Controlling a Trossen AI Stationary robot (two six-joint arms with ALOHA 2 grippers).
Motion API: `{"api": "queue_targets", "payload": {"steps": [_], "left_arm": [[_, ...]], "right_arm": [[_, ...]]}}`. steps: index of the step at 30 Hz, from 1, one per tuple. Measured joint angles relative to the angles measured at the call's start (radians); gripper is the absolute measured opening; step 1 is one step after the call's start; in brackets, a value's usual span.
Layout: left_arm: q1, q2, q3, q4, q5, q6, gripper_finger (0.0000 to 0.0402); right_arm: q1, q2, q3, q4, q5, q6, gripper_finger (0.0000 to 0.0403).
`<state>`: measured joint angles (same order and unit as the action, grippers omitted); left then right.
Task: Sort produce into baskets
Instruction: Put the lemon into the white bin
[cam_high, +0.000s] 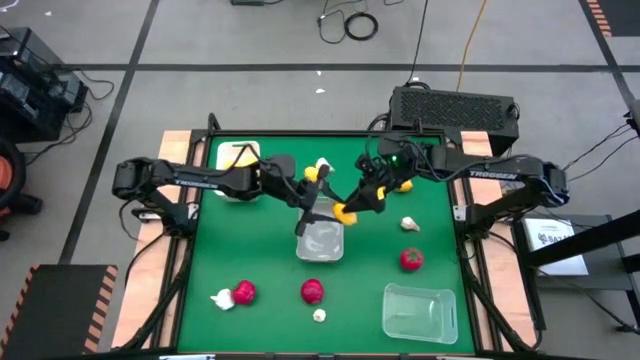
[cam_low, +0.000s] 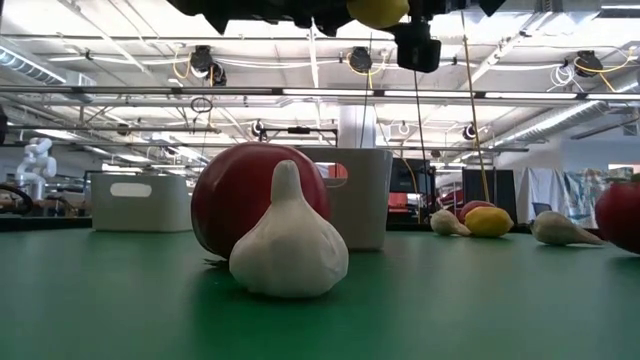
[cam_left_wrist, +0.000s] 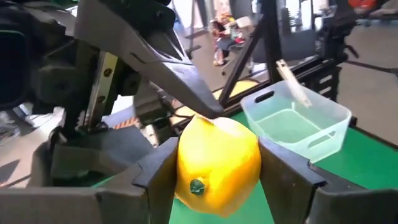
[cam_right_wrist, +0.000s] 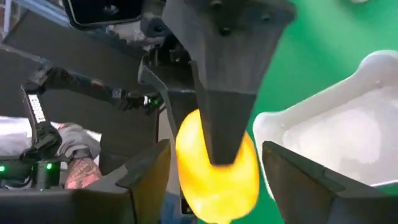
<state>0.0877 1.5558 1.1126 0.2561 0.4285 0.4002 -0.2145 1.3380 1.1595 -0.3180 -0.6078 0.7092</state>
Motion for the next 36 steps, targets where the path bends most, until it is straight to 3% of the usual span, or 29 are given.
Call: {"api": "queue_targets", "payload": {"steps": [6,13,17,23,27,36], "left_arm": [[0.028,-0.104,0.0,-0.193,-0.068,-0.002,0.0199],[0.099,-0.283,0.001,-0.654,-0.335,-0.002,0.0199],[0.167,-0.345,0.001,-0.925,-0.476,-0.004,0.0199],[0.297,-0.37,0.001,-1.253,-0.545,-0.109,0.0199],[0.376,-0.37,-0.034,-1.35,-0.56,-0.176,0.0199],[0.46,-0.369,-0.175,-1.364,-0.564,-0.235,0.0199]], "right_arm": [[-0.071,-0.047,0.0,-0.055,0.015,-0.027,0.0253],[-0.098,-0.097,0.0,-0.148,0.131,-0.089,0.0253],[-0.099,-0.102,0.0,-0.151,0.14,-0.119,0.0253],[-0.099,-0.102,0.0,-0.155,0.148,-0.175,0.0253],[-0.099,-0.102,0.0,-0.156,0.189,-0.186,0.0254],[-0.099,-0.102,0.0,-0.163,0.192,-0.202,0.0254]]}}
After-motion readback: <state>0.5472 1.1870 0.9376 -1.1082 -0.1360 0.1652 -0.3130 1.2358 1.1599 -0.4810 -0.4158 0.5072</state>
